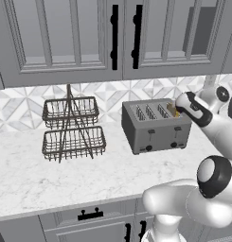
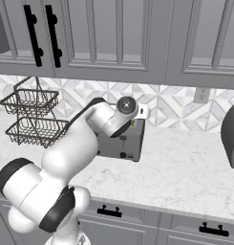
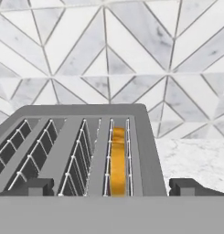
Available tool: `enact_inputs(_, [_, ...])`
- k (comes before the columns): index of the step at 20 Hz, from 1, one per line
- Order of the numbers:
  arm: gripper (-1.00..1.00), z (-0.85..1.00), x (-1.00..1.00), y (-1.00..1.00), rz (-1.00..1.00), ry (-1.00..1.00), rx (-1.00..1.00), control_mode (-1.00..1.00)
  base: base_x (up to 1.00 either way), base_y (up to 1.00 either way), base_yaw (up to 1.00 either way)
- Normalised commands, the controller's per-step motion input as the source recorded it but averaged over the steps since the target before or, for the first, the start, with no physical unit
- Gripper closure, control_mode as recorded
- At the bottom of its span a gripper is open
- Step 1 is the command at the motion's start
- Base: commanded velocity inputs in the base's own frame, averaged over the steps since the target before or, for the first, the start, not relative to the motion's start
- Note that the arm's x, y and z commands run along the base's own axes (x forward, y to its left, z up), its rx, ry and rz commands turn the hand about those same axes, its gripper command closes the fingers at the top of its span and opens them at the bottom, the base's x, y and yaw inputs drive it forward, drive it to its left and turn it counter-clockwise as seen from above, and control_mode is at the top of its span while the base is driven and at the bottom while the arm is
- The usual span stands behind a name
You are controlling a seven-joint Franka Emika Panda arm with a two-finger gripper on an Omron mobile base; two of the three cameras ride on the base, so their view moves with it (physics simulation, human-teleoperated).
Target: Start the toaster. Once the lever pops up, take the bread to the plate on the dining counter.
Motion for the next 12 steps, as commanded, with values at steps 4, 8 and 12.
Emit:
enact_inputs(4, [-1.0, 0.0, 0.0, 0.06, 0.0, 0.15, 0.0, -1.0, 0.0, 0.0, 0.0])
enact_inputs(8, [-1.0, 0.0, 0.0, 0.0, 0.0, 0.06, 0.0, -1.0, 0.0, 0.0, 0.0])
enact_inputs(12, [-1.0, -0.08, 0.0, -0.01, 0.0, 0.03, 0.0, -1.0, 0.0, 0.0, 0.0])
